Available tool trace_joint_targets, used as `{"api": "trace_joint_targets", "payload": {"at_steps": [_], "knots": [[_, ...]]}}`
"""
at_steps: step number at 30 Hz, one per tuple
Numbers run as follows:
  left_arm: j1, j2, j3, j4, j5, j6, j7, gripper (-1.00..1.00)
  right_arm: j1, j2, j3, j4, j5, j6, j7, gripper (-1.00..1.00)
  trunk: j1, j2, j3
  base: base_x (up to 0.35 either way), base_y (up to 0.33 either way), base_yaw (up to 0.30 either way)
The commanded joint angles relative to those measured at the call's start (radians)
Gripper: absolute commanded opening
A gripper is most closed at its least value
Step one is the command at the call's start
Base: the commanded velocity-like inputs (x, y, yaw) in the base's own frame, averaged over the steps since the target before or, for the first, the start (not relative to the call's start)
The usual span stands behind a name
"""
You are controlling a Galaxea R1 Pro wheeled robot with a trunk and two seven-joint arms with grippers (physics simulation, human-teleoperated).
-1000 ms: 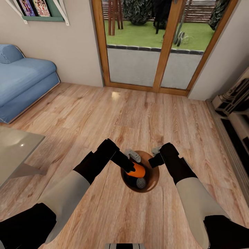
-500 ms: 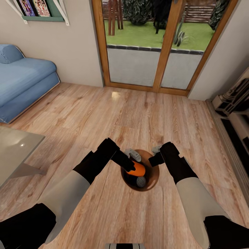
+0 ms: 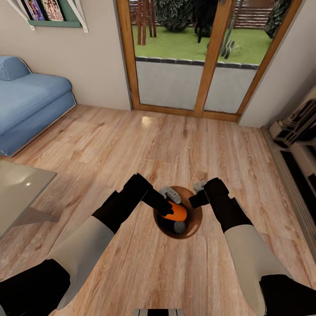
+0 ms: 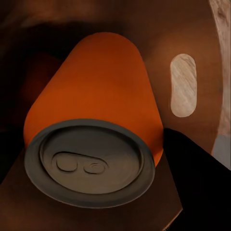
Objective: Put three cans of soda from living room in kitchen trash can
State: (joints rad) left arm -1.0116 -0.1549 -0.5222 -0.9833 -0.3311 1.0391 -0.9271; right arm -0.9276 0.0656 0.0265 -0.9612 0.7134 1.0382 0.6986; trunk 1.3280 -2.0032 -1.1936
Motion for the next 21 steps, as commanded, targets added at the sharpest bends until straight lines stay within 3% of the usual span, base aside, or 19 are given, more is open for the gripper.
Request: {"api": "trace_joint_targets", "payload": {"at_steps": [1,8,21], "knots": [[0.001,0.0,-0.001,0.0,0.015,0.008,-0.001,-1.0,0.0,0.0,0.0,-0.022,-0.032,0.009,0.002,-1.0,0.0,0.0,0.0,0.0,0.0,0.0],[0.001,0.0,-0.027,-0.001,0.025,0.008,-0.001,-1.0,0.0,0.0,0.0,-0.022,-0.032,0.009,0.001,-1.0,0.0,0.0,0.0,0.0,0.0,0.0],[0.001,-0.004,-0.034,0.0,0.026,0.008,-0.001,-1.0,0.0,0.002,0.001,-0.022,-0.032,0.009,0.001,-1.0,0.0,0.0,0.0,0.0,0.0,0.0]]}}
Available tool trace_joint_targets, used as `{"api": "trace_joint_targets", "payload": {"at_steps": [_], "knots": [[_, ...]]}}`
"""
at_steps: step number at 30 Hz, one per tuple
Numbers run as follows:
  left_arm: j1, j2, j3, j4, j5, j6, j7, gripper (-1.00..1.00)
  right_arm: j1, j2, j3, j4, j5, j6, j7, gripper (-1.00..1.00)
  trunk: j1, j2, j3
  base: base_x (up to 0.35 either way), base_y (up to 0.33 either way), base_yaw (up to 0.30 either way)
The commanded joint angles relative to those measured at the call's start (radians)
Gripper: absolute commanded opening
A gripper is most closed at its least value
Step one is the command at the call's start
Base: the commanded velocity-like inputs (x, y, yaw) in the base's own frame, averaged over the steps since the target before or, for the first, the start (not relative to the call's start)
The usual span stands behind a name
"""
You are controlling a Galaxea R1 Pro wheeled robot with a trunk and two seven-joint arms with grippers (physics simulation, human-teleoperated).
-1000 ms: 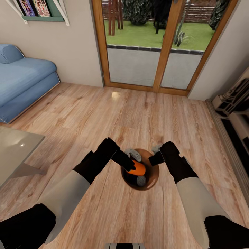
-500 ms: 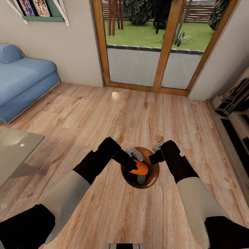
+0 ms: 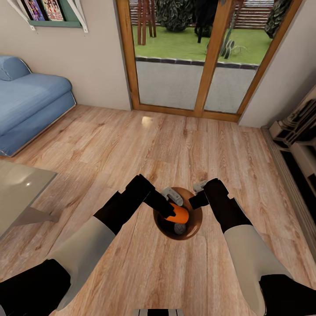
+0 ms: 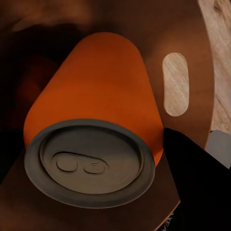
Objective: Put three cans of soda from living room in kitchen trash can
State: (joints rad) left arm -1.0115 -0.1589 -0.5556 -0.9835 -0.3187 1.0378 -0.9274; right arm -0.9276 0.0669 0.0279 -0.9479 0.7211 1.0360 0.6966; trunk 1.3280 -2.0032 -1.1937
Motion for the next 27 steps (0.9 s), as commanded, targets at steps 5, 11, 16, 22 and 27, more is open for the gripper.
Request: {"api": "trace_joint_targets", "payload": {"at_steps": [5,11,16,22,27], "knots": [[0.001,-0.001,-0.003,0.0,0.013,0.009,-0.002,-1.0,0.0,0.001,0.0,-0.035,-0.04,0.011,0.003,-1.0,0.0,0.0,0.0,0.0,0.0,0.0],[0.003,-0.001,-0.029,0.0,0.014,0.009,-0.001,-1.0,0.0,0.001,0.0,-0.035,-0.04,0.011,0.003,-1.0,0.0,0.0,0.0,0.0,0.0,0.0],[0.004,-0.001,-0.032,0.0,0.013,0.009,-0.001,1.0,0.0,0.001,0.0,-0.034,-0.04,0.011,0.003,-1.0,0.0,0.0,0.0,0.0,0.0,0.0],[0.004,0.001,-0.033,0.0,0.013,0.009,-0.001,1.0,0.0,0.001,0.0,-0.034,-0.04,0.011,0.003,-1.0,0.0,0.0,0.0,0.0,0.0,0.0],[0.004,0.001,-0.033,0.0,0.013,0.009,-0.001,1.0,0.0,0.001,0.0,-0.034,-0.04,0.011,0.003,-1.0,0.0,0.0,0.0,0.0,0.0,0.0]]}}
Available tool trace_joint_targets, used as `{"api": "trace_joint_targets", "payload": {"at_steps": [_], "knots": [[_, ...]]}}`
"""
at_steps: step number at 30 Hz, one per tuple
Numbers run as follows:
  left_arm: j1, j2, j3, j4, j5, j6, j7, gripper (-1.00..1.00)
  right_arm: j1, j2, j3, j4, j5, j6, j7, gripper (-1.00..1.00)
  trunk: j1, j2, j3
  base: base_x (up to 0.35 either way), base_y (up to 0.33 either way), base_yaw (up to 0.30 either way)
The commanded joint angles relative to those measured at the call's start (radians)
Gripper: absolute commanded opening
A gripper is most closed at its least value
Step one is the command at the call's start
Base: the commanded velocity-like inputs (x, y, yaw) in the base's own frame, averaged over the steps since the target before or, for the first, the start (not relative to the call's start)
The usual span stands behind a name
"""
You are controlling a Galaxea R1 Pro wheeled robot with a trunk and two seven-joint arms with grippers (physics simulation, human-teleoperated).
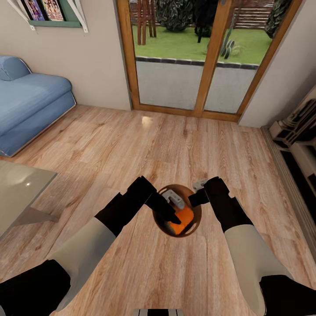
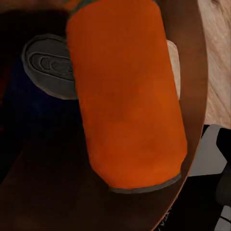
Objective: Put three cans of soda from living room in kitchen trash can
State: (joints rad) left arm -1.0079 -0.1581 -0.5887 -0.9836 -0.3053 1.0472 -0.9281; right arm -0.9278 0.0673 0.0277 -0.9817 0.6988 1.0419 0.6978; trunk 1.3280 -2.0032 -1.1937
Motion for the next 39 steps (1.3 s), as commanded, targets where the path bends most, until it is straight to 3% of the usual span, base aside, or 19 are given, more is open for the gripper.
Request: {"api": "trace_joint_targets", "payload": {"at_steps": [1,7,12,15,17,19,23,24,25,27,29,31,34,35,36,37,39], "knots": [[0.0,0.0,0.0,0.0,0.0,0.0,0.0,1.0,0.0,0.0,0.0,0.0,-0.018,0.005,0.002,-1.0,0.0,0.0,0.0,0.0,0.0,0.0],[0.029,0.006,-0.005,-0.04,-0.001,0.0,0.0,1.0,0.0,0.0,0.0,0.0,-0.018,0.005,0.002,-1.0,0.0,0.0,0.0,0.0,0.0,0.0],[0.051,0.015,-0.061,-0.12,-0.001,0.0,-0.002,1.0,0.0,0.0,0.0,0.001,-0.018,0.005,0.002,-1.0,0.0,0.0,0.0,0.0,0.0,0.0],[0.063,0.021,-0.07,-0.198,-0.001,0.0,-0.031,1.0,0.0,0.0,0.0,0.001,-0.018,0.005,0.002,-1.0,0.0,0.0,0.0,0.0,0.0,0.0],[0.095,0.035,-0.071,-0.274,-0.001,0.0,-0.092,1.0,0.0,-0.001,-0.001,0.004,-0.018,0.005,0.002,-1.0,0.0,0.0,0.0,0.0,0.0,0.0],[0.117,0.071,-0.071,-0.333,-0.001,0.0,-0.141,1.0,0.0,-0.001,-0.001,0.011,-0.018,0.005,0.002,-1.0,0.0,0.0,0.0,0.0,0.0,0.0],[0.146,0.188,-0.072,-0.414,0.009,0.0,-0.176,1.0,0.0,-0.001,-0.003,0.019,-0.018,0.005,0.001,-1.0,0.0,0.0,0.0,0.0,0.0,0.0],[0.152,0.205,-0.072,-0.426,0.01,0.0,-0.181,1.0,0.0,-0.001,-0.003,0.02,-0.018,0.005,0.0,-1.0,0.0,0.0,0.0,0.0,0.0,0.0],[0.178,0.249,-0.07,-0.457,0.012,0.0,-0.206,1.0,0.0,-0.002,-0.005,0.023,-0.019,0.005,0.001,-1.0,0.0,0.0,0.0,0.0,0.0,0.0],[0.203,0.286,-0.064,-0.476,0.013,0.0,-0.234,1.0,0.0,-0.002,-0.009,0.024,-0.019,0.005,0.002,-1.0,0.0,0.0,0.0,0.0,0.0,0.0],[0.222,0.332,-0.016,-0.488,0.014,0.0,-0.257,1.0,0.0,-0.005,-0.015,0.025,-0.02,0.005,0.003,-1.0,0.0,0.0,0.0,0.0,0.0,0.0],[0.244,0.355,0.035,-0.495,0.016,-0.016,-0.273,1.0,0.0,-0.009,-0.018,0.026,-0.022,0.005,0.005,-1.0,0.0,0.0,0.0,0.0,0.0,0.0],[0.274,0.369,0.098,-0.503,0.015,-0.051,-0.31,1.0,0.0,-0.012,-0.02,0.026,-0.023,0.005,0.009,-1.0,0.0,0.0,0.0,0.0,0.0,0.0],[0.293,0.376,0.153,-0.505,0.015,-0.076,-0.343,1.0,0.0,-0.015,-0.021,0.026,-0.024,0.005,0.01,-1.0,0.0,0.0,0.0,0.0,0.0,0.0],[0.324,0.388,0.284,-0.507,0.014,-0.127,-0.403,1.0,0.0,-0.026,-0.022,0.026,-0.025,0.005,0.013,-1.0,0.0,0.0,0.0,0.0,0.0,0.0],[0.33,0.392,0.317,-0.507,0.014,-0.139,-0.416,1.0,0.0,-0.028,-0.023,0.026,-0.026,0.005,0.014,-1.0,0.0,0.0,0.0,0.0,0.0,0.0],[0.345,0.403,0.426,-0.506,0.014,-0.172,-0.457,1.0,0.0,-0.034,-0.023,0.026,-0.027,0.005,0.016,-1.0,0.0,0.0,0.0,0.0,0.0,0.0]]}}
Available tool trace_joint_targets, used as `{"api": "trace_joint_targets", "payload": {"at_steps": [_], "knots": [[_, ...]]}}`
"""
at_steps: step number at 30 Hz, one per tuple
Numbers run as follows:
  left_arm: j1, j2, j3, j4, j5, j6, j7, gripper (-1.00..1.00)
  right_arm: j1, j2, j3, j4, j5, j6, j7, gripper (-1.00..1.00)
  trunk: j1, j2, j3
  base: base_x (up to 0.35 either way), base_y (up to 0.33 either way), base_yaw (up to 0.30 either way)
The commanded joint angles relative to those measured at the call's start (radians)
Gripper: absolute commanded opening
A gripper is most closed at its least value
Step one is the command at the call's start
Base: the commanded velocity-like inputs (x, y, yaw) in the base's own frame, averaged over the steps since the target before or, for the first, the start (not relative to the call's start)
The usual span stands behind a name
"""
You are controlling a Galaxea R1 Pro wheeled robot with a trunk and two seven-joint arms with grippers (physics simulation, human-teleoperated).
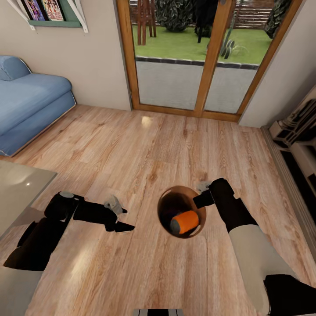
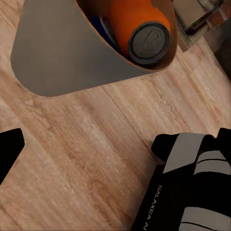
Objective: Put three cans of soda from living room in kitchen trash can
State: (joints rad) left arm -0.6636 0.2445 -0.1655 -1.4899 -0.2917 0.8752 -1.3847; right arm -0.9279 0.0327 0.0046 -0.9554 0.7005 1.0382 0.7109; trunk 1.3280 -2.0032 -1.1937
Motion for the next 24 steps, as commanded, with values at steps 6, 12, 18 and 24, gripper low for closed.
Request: {"api": "trace_joint_targets", "payload": {"at_steps": [6,12,18,24], "knots": [[0.057,0.003,0.108,0.023,-0.008,-0.089,0.048,1.0,-0.002,-0.072,-0.072,0.048,-0.031,0.009,0.023,-1.0,0.0,0.0,0.0,0.0,0.0,0.0],[0.13,-0.006,0.187,0.038,-0.009,-0.19,0.13,1.0,-0.052,-0.139,-0.094,0.208,-0.025,0.009,0.022,-1.0,0.0,0.0,0.0,0.0,0.0,0.0],[0.193,-0.024,0.206,0.04,-0.004,-0.243,0.212,1.0,-0.088,-0.201,-0.101,0.296,-0.025,0.009,0.018,-1.0,0.0,0.0,0.0,0.0,0.0,0.0],[0.285,-0.062,0.211,0.056,0.002,-0.342,0.374,1.0,-0.092,-0.213,-0.103,0.329,-0.026,0.009,0.013,-1.0,0.0,0.0,0.0,0.0,0.0,0.0]]}}
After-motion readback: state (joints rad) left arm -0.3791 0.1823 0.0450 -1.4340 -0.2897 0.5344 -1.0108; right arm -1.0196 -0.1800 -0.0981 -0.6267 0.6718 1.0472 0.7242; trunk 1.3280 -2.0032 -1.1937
